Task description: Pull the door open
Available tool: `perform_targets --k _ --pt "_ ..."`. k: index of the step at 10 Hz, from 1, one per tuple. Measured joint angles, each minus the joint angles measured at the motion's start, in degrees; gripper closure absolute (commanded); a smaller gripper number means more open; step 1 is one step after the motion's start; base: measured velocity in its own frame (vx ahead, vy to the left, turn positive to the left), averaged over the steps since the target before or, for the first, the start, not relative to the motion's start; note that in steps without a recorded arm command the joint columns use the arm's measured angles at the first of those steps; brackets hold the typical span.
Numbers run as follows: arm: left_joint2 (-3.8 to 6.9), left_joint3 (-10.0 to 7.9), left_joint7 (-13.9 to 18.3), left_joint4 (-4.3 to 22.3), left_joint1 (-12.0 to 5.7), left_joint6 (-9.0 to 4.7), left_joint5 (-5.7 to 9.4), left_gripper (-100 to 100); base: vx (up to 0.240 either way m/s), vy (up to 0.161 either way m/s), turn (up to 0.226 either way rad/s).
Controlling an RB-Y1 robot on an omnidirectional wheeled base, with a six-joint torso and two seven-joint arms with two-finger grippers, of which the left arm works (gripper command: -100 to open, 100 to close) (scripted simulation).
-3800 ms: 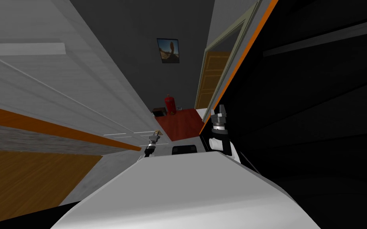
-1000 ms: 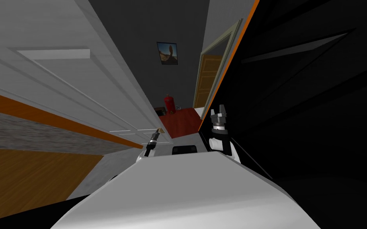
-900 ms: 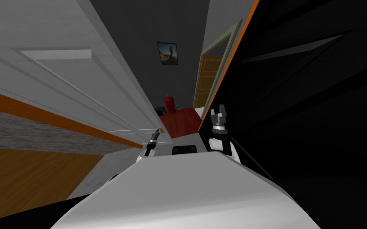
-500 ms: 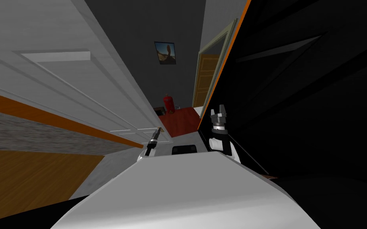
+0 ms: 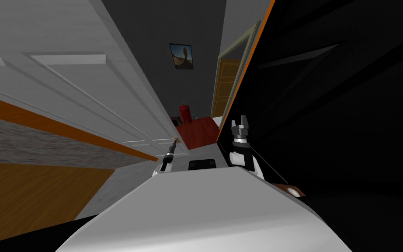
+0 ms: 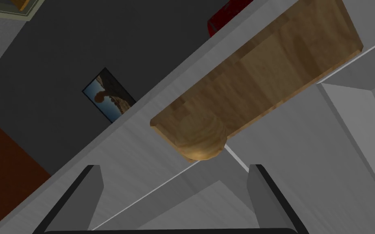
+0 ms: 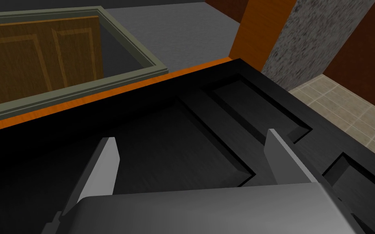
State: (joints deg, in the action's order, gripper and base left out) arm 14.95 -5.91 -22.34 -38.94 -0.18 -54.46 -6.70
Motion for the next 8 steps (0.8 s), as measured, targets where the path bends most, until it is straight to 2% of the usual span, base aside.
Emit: perform_targets --k 8 --pt "-1.09 2.07 11.4 -1.3 -0.29 2.83 3.18 -100 -0.056 0.02 -0.013"
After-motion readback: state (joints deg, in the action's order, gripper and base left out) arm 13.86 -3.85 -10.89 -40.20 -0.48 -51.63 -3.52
